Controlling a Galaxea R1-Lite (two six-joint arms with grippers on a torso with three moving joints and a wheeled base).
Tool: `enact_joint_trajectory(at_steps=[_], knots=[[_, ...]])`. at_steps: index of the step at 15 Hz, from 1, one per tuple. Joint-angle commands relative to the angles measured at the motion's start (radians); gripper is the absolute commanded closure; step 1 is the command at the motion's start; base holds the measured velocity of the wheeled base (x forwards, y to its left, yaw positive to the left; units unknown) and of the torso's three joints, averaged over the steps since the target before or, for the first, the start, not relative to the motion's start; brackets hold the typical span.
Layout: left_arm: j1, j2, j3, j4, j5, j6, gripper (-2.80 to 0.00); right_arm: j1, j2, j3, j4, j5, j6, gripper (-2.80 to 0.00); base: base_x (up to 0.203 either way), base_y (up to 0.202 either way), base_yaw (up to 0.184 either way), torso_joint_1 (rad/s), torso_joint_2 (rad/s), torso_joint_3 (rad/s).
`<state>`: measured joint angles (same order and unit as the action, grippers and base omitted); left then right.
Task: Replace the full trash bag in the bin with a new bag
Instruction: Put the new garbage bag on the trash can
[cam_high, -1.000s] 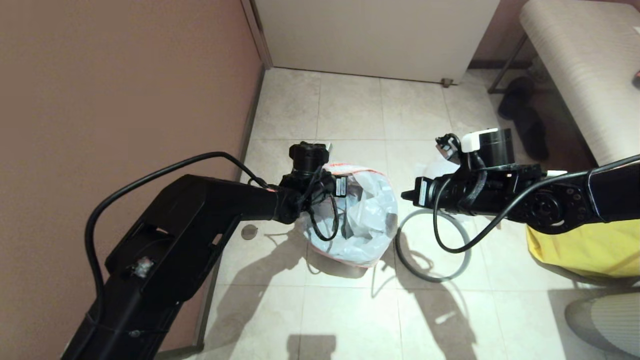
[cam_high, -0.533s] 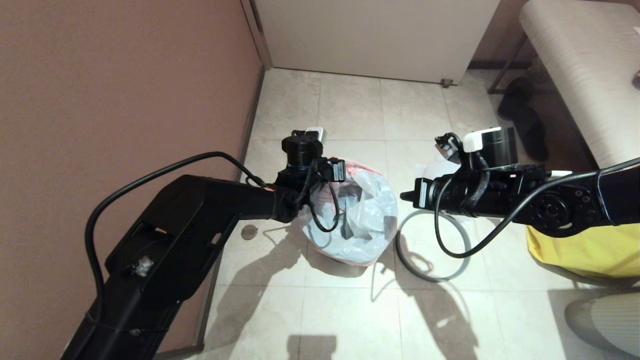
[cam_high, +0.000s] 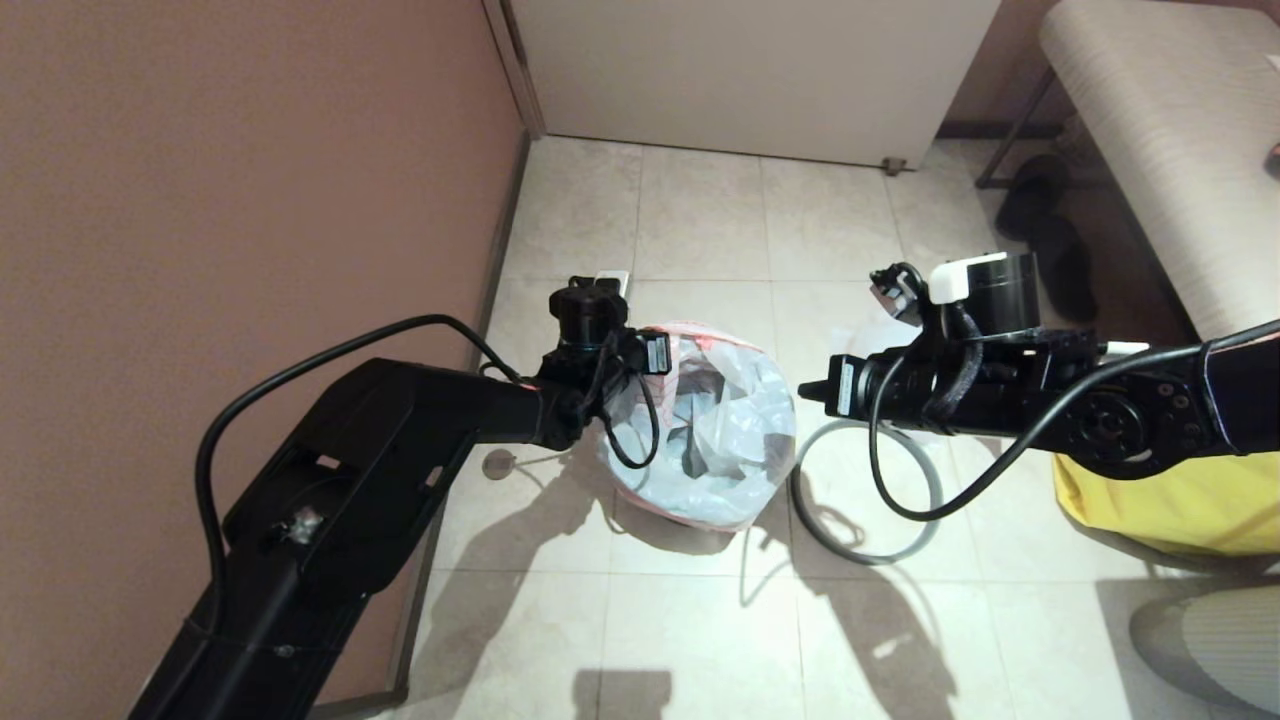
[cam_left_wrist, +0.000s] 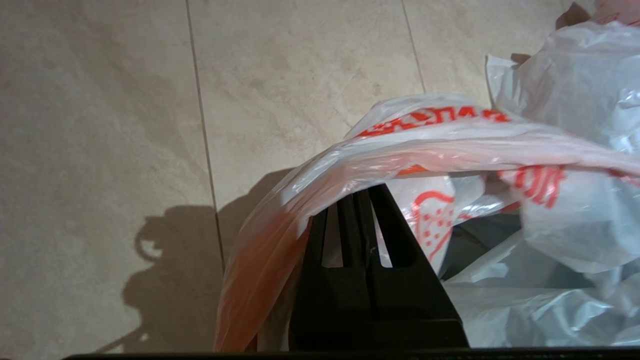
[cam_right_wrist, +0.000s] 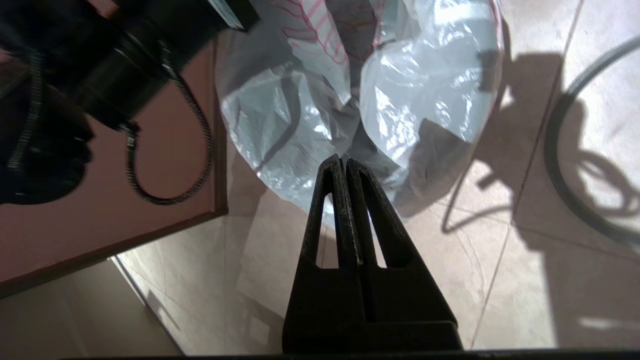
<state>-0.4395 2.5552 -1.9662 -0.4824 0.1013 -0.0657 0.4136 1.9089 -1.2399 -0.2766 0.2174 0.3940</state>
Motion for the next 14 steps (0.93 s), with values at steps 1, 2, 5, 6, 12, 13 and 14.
enact_joint_trajectory(at_steps=[1,2,5,6,12,13,14], knots=[[0.017,0.046,-0.007,-0.006,0.000,0.014,0.00,0.002,-0.005,0.012,-0.023,0.002,0.002,0.00,0.000,0.000,0.000,0.000,0.00,0.000],[0.021,0.063,-0.007,-0.014,0.000,0.042,0.00,0.004,-0.005,0.031,-0.068,0.002,0.002,0.00,0.000,0.000,0.000,0.000,0.00,0.000],[0.022,0.079,-0.005,-0.013,-0.003,0.052,0.00,0.008,-0.010,0.037,-0.081,0.002,0.002,0.00,0.000,0.000,0.000,0.000,0.00,0.000],[0.021,0.079,-0.005,-0.010,-0.008,0.052,0.00,0.008,-0.011,0.037,-0.081,0.002,0.002,0.00,0.000,0.000,0.000,0.000,0.00,0.000],[0.012,0.024,0.072,0.023,-0.027,0.049,0.00,0.004,0.020,0.030,-0.079,0.003,0.003,0.00,0.000,0.000,0.000,0.000,0.00,0.000],[0.010,-0.007,0.121,0.023,-0.060,0.049,0.00,0.001,0.035,0.026,-0.079,0.003,0.003,0.00,0.000,0.000,0.000,0.000,0.00,0.000],[0.008,-0.054,0.182,0.021,-0.132,0.050,0.00,-0.001,0.052,0.021,-0.079,0.003,0.002,0.00,0.000,0.000,0.000,0.000,0.00,0.000]])
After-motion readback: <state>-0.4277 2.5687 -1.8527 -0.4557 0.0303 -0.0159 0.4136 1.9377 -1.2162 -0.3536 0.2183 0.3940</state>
